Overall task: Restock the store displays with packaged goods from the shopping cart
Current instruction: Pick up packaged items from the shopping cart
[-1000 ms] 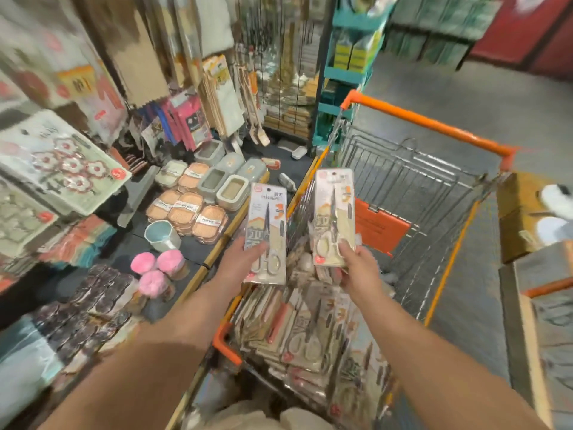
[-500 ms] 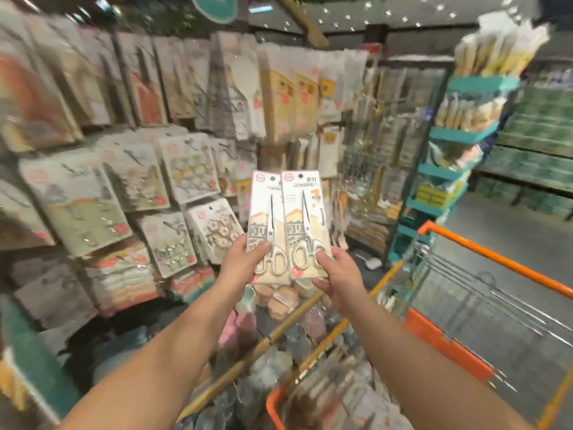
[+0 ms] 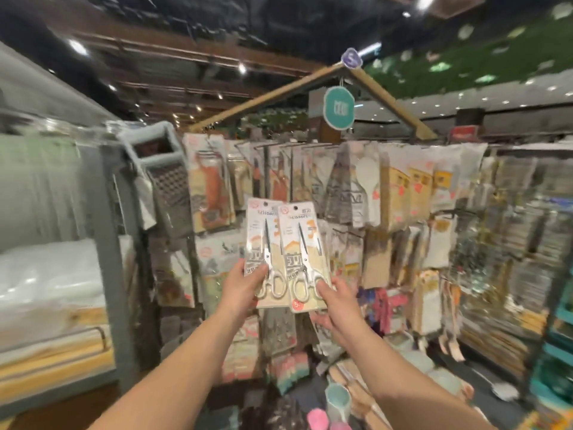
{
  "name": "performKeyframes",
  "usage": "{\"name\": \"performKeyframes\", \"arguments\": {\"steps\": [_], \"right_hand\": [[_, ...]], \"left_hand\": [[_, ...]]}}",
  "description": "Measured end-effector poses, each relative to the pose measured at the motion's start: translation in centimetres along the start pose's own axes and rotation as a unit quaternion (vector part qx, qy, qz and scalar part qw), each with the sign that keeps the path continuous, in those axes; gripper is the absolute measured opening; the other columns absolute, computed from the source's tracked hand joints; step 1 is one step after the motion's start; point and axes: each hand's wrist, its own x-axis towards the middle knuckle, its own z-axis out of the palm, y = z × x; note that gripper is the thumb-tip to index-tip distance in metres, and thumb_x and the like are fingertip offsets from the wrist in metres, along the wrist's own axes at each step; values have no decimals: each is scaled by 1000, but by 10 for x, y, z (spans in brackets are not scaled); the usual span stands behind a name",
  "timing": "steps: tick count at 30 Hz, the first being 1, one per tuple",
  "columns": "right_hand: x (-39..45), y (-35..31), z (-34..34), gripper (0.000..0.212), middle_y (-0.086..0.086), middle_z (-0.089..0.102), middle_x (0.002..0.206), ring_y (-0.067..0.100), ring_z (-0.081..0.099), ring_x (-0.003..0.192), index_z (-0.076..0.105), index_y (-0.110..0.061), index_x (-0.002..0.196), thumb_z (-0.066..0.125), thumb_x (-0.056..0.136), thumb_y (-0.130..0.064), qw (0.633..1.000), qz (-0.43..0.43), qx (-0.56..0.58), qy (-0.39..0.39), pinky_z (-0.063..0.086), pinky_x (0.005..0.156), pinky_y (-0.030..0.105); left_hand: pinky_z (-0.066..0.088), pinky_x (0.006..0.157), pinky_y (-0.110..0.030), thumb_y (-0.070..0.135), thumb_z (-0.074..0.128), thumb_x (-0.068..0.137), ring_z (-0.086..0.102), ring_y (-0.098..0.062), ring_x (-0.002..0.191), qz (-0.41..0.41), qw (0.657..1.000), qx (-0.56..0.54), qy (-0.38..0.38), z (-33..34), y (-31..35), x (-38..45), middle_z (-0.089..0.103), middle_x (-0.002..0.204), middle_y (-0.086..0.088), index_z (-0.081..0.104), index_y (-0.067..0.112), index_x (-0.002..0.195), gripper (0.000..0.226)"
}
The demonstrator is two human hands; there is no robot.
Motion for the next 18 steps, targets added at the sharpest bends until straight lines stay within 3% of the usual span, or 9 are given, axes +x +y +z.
{"name": "performKeyframes", "arguments": {"steps": [3,7,12,15,18], "right_hand": [[17,1,24,10,9,69,111,26,67,97,58,-24,109,55,100,-24,1000,3,3,-3,54,57,30],[36,-10,38,16,9,68,111,24,69,93,56,-18,117,54,101,-20,999,-10,36,-11,54,63,33],[70,-25,33,27,11,63,121,30,65,103,53,-15,125,57,99,-22,998,-24,62,20,55,60,32],[90,-35,17,33,10,56,128,35,62,111,47,-22,127,60,98,-24,995,-32,82,37,54,57,29],[117,-57,-10,44,16,59,129,32,67,92,49,-14,135,63,95,-28,994,-50,89,44,54,52,26]], "left_hand": [[44,57,-26,22,63,96,65,-15,76,15,999,-13,27,-17,7,19,72,100,-3,60,20,110,15],[54,74,-38,30,64,94,70,-22,91,17,999,-16,36,-20,10,39,73,107,-4,63,24,109,17],[42,56,-26,22,60,98,59,-7,73,31,999,-2,11,0,20,52,64,88,10,59,24,104,7],[40,54,-24,24,61,97,59,-12,70,33,999,-17,12,15,27,67,68,89,5,63,22,106,9],[39,54,-25,27,61,97,61,-15,72,26,999,-21,1,41,39,90,71,94,3,63,27,108,12]]}}
